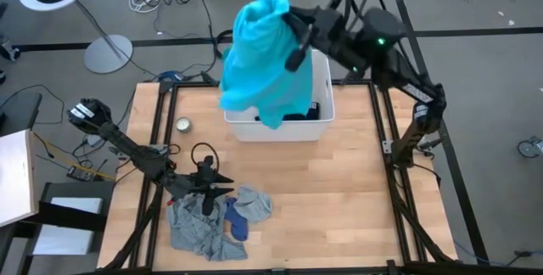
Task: Sort clothes
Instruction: Put the blue short into the white laundry bin
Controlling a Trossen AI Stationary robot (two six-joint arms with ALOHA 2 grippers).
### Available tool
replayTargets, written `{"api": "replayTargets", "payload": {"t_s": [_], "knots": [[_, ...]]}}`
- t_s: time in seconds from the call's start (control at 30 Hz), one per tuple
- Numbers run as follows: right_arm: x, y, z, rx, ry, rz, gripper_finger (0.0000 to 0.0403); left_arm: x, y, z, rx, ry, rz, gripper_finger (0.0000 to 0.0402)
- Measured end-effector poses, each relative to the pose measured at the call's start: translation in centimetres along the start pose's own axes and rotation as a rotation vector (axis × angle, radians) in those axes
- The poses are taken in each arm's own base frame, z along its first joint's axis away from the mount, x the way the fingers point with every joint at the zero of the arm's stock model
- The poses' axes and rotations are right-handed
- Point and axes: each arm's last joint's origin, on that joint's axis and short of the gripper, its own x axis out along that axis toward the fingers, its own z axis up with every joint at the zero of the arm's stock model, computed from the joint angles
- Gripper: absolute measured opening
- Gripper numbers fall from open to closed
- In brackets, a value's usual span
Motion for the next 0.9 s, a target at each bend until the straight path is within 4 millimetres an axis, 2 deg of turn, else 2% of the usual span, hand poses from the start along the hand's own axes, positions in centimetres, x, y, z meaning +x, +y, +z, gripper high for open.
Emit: {"api": "replayTargets", "payload": {"t_s": [0.1,0.17,0.37,0.47,0.67,0.77,0.9], "knots": [[0.6,-1.2,-2.1,0.040,0.132,0.008,0.0013,0.0,0.1,-0.2,0.011,0.014,0.007,0.0135],[1.2,-1.7,-4.2,0.077,0.250,0.061,0.0013,0.0,0.1,-0.1,0.010,0.013,0.007,0.0135],[4.0,-1.6,-12.4,0.177,0.649,0.180,0.0013,0.0,0.1,-0.2,0.013,0.016,0.009,0.0135],[5.5,-0.3,-17.1,0.153,0.845,0.213,0.0013,0.0,0.1,-0.2,0.012,0.015,0.009,0.0135],[8.4,4.1,-26.3,0.158,1.089,0.360,0.0042,0.0,0.1,-0.1,0.006,0.008,0.005,0.0135],[9.3,6.1,-30.7,0.176,1.190,0.367,0.0059,0.0,0.1,-0.1,0.006,0.009,0.006,0.0135],[9.6,7.7,-36.1,0.217,1.331,0.382,0.0078,0.0,0.1,-0.1,0.006,0.009,0.006,0.0135]]}}
